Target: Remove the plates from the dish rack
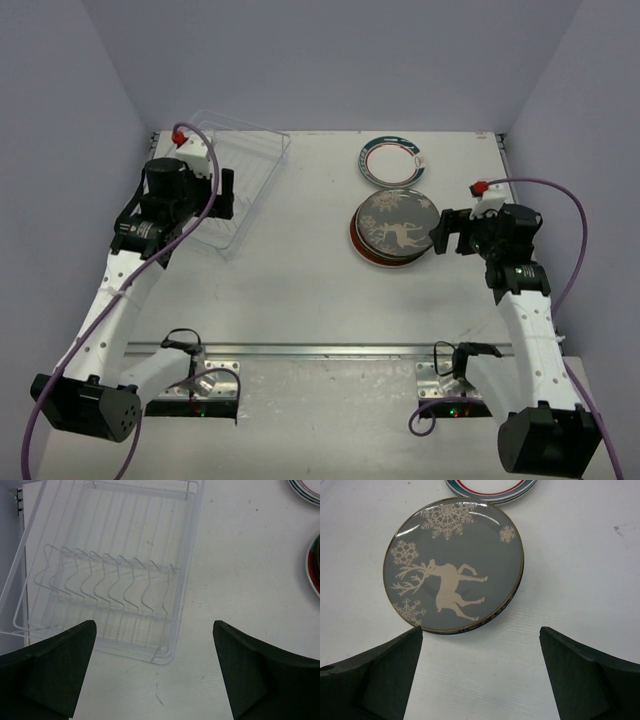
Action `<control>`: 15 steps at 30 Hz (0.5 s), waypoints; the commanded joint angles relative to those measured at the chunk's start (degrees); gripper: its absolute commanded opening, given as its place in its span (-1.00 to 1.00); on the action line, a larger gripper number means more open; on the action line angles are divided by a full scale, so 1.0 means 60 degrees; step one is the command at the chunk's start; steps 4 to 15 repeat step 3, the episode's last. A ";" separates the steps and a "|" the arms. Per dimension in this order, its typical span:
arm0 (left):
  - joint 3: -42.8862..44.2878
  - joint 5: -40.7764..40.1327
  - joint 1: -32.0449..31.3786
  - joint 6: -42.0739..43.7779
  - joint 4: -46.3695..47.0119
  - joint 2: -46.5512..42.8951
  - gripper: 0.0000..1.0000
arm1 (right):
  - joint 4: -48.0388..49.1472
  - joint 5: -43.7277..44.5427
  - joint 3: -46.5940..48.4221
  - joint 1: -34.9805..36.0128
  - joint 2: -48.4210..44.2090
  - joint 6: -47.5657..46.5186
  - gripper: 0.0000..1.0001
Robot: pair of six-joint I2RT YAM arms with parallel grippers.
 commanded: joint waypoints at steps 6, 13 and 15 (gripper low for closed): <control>-0.0047 -0.0048 0.0010 0.0019 0.0794 -0.0563 1.00 | 0.1028 0.0595 -0.0120 -0.0015 -0.0425 0.0105 0.98; -0.0047 -0.0048 0.0010 0.0019 0.0794 -0.0563 1.00 | 0.1028 0.0595 -0.0120 -0.0015 -0.0425 0.0105 0.98; -0.0047 -0.0048 0.0010 0.0019 0.0794 -0.0563 1.00 | 0.1028 0.0595 -0.0120 -0.0015 -0.0425 0.0105 0.98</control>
